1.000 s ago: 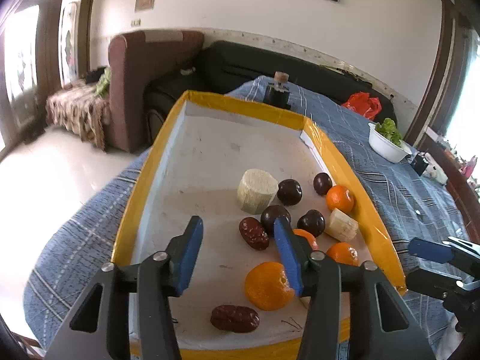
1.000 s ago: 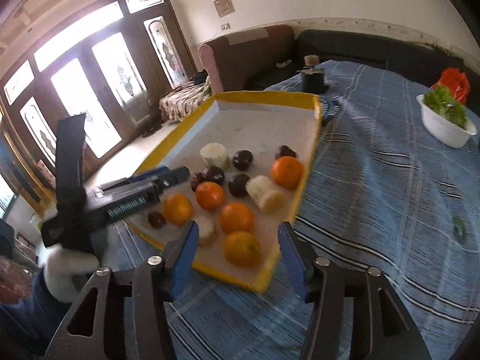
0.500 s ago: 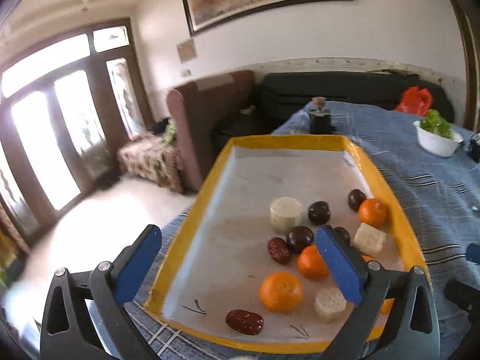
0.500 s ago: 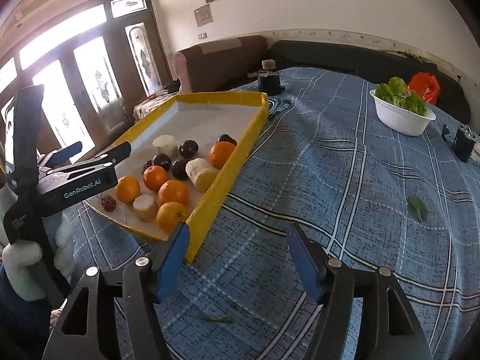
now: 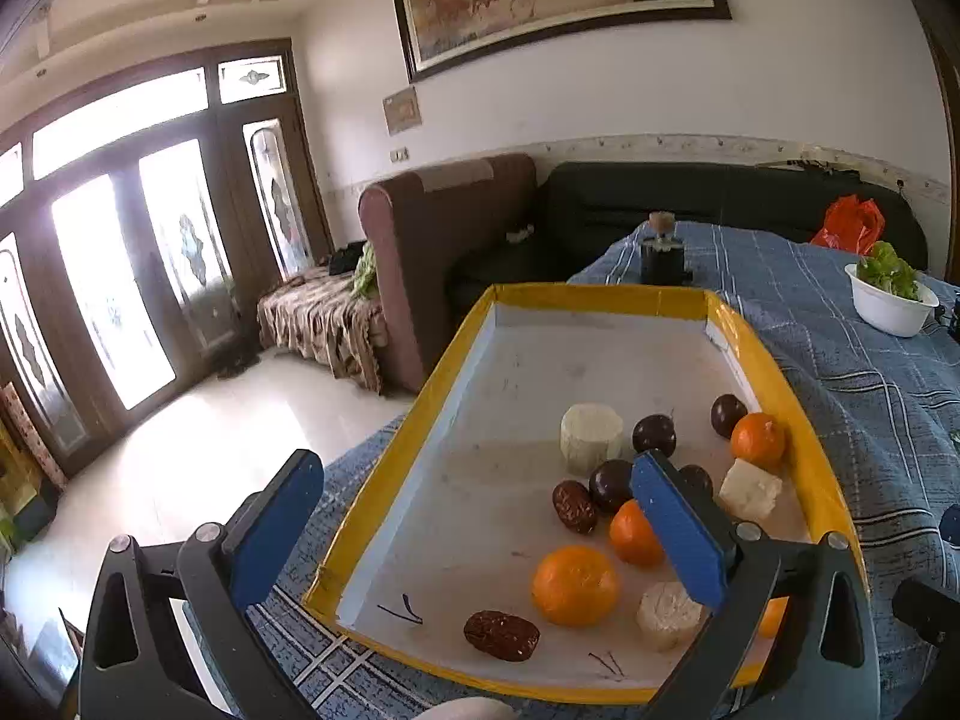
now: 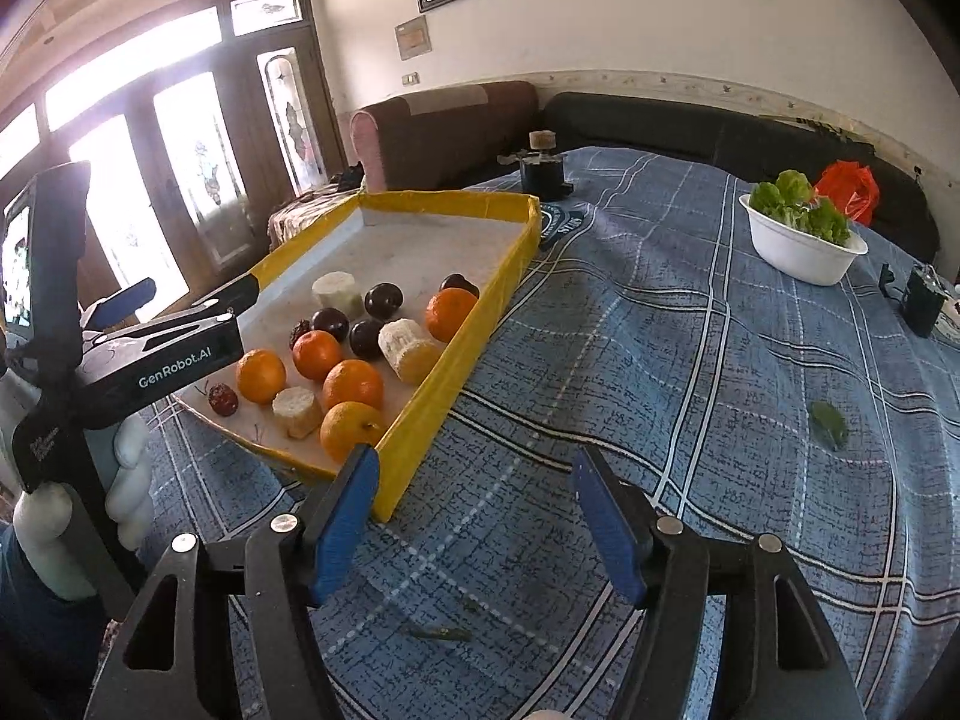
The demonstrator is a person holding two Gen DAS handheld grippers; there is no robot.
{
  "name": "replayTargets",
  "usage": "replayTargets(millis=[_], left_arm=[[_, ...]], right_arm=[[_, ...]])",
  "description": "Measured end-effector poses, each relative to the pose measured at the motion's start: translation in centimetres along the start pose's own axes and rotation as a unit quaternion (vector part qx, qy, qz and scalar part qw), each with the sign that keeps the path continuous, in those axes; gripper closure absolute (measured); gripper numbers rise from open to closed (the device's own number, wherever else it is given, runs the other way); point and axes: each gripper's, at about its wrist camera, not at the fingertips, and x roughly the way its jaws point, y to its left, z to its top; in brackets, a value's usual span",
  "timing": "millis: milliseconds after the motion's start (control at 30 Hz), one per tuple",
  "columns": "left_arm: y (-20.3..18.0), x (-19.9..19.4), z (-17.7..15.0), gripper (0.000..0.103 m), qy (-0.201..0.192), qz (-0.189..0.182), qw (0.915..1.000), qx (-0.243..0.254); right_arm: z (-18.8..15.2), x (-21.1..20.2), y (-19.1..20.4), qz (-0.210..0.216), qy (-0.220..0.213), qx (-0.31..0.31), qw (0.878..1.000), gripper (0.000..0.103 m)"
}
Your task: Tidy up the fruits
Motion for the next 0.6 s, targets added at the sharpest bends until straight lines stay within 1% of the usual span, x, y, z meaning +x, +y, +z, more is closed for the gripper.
replayTargets(millis=[133,600], left_arm=[[0.37,0.28,0.00,0.000,0.011,0.005,0.9999,-0.008],[-0.03,-0.15,-0.18,0.000,0.007,0.010,0.9999,0.005]], right_arm=[[-0.07,0.07,0.24,-0.003,-0.001,-0.005,1.000,0.031],[-0.15,0.15,0.30,-0.006,-0.001,-0.006,1.000,0.031]])
